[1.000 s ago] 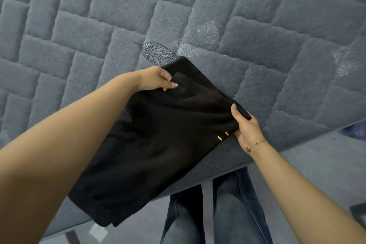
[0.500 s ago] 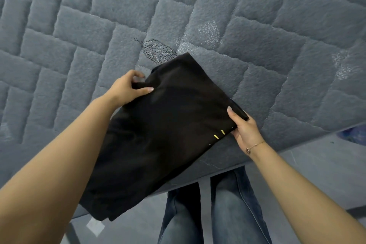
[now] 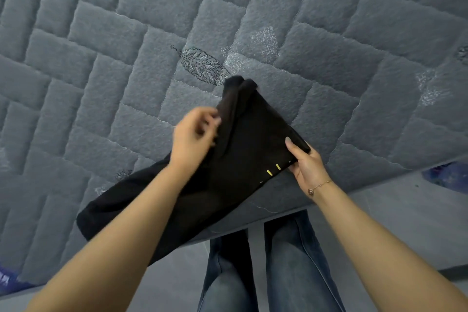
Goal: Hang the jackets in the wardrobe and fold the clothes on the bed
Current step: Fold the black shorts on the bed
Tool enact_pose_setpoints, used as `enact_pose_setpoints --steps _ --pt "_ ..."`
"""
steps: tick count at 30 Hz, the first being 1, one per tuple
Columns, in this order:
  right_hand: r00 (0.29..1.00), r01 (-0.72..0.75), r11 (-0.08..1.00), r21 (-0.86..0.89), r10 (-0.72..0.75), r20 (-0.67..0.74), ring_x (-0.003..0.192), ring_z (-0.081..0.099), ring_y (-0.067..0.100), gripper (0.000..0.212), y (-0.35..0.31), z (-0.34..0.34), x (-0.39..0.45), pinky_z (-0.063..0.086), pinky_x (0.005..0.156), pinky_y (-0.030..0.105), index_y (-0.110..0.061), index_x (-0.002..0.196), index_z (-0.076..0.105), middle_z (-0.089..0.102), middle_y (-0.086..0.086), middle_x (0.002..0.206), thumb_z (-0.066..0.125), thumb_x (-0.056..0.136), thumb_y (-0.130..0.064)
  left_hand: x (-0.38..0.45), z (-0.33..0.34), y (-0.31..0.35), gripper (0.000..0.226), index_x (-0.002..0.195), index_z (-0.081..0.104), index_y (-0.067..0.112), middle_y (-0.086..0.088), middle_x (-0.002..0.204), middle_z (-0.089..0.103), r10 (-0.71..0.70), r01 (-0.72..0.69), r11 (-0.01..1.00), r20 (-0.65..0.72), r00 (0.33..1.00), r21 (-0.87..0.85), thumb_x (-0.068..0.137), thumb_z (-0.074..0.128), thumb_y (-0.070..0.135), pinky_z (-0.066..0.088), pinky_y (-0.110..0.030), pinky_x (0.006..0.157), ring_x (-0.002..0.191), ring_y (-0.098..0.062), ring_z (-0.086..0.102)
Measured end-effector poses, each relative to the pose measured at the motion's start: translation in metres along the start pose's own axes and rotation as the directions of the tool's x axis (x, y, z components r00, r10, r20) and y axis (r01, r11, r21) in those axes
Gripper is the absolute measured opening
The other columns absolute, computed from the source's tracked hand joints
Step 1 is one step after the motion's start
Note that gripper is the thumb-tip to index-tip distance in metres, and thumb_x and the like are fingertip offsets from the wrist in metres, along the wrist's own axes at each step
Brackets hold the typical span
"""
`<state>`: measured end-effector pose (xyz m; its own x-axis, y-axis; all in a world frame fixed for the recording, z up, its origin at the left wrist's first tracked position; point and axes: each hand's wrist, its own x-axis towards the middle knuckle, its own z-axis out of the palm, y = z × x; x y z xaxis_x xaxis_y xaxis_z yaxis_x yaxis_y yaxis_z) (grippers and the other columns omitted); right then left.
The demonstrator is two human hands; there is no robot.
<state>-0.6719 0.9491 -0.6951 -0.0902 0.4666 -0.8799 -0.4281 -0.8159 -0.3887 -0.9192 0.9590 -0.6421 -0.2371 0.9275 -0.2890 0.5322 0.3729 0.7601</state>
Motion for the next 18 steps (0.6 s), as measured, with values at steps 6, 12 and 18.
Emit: enact_pose_setpoints --steps 6,12,18 --pt "0.998 0.055 0.998 0.005 -0.055 -0.017 0.11 0.065 0.013 0.02 0.004 0.005 -0.008 0.051 0.097 0.031 -0.018 0.115 0.066 0.071 -0.001 0.115 0.058 0.096 -0.021 0.081 0.018 0.019 0.054 0.134 0.052 0.017 0.006 0.109 0.058 -0.189 0.19 0.981 0.376 0.907 0.036 0.085 0.075 0.021 0.045 -0.021 0.093 0.092 0.002 0.057" --pt "0.962 0.257 0.923 -0.285 -0.274 -0.021 0.107 0.066 0.012 0.014 0.007 0.011 -0.038 0.052 0.094 0.028 -0.027 0.104 0.07 0.073 -0.009 0.104 0.059 0.096 -0.027 0.097 0.023 0.043 0.055 0.125 0.06 0.006 -0.004 0.116 0.065 -0.092 0.007 0.989 0.581 0.809 0.147 0.075 0.083 0.012 0.045 -0.026 0.099 0.108 -0.017 0.061" --pt "0.804 0.57 0.62 -0.538 -0.555 0.212 0.1 0.062 -0.007 0.026 0.036 0.05 -0.116 0.046 0.085 0.009 -0.03 0.11 0.066 0.069 -0.018 0.104 0.068 0.089 -0.015 0.045 -0.067 0.059 0.043 0.11 0.067 0.014 0.007 0.102 0.063 0.21 -0.345 0.929 0.578 0.789 0.132 0.072 0.086 0.016 0.045 -0.024 0.093 0.097 -0.008 0.059"
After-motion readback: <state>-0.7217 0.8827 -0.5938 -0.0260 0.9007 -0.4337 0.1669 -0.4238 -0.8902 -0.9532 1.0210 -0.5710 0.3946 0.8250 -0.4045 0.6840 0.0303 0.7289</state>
